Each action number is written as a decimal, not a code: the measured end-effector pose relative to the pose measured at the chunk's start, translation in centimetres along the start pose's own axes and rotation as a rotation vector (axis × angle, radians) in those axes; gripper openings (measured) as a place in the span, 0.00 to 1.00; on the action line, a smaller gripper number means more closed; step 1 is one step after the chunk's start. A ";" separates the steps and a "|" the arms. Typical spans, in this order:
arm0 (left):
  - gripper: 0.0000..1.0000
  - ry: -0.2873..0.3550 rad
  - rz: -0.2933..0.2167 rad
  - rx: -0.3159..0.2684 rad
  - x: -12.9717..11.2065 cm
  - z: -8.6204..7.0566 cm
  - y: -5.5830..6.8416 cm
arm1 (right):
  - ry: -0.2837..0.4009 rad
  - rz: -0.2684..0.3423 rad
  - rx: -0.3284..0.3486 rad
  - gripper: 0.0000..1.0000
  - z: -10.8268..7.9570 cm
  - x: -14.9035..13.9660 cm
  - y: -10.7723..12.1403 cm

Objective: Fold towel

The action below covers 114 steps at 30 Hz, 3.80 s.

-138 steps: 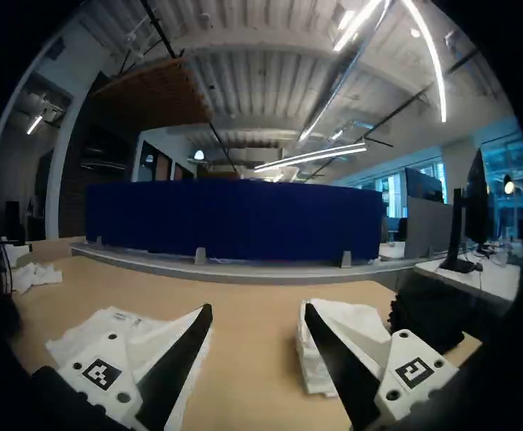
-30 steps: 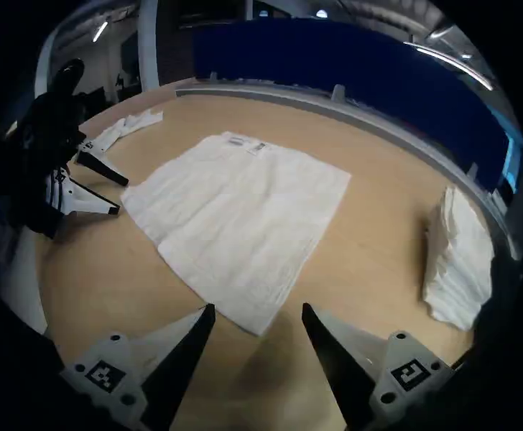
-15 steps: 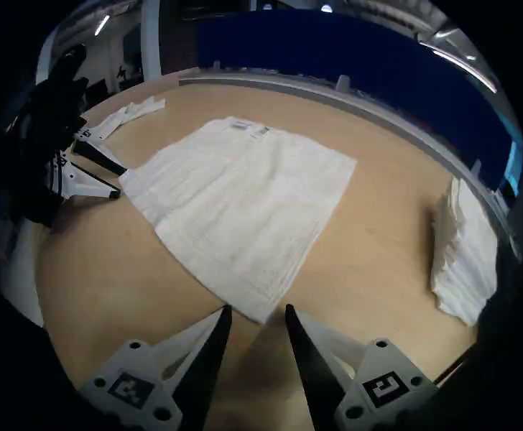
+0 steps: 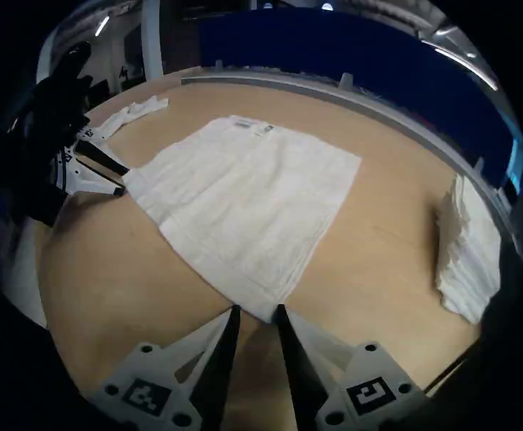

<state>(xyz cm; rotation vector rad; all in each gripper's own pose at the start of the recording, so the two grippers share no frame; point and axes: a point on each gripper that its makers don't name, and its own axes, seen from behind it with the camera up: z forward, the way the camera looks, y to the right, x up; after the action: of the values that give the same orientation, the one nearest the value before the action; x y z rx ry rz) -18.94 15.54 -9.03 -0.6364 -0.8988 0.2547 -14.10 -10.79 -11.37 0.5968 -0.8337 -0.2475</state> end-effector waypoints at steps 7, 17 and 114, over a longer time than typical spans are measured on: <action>0.27 -0.014 -0.026 0.008 0.0 -0.1 -0.4 | -0.002 -0.015 0.003 0.33 0.0 0.0 -0.2; 0.10 -0.019 -0.030 0.010 -0.2 -0.2 -0.4 | -0.004 -0.022 -0.033 0.14 0.0 -0.1 0.6; 0.08 -0.047 -0.293 -0.123 10.4 -6.1 -2.3 | 0.048 0.095 0.014 0.09 -5.7 12.6 5.9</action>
<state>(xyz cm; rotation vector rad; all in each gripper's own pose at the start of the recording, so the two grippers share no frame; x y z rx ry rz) -7.92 15.98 -3.70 -0.6046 -1.0457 -0.0491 -1.70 -9.16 -3.02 0.5731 -0.8160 -0.1406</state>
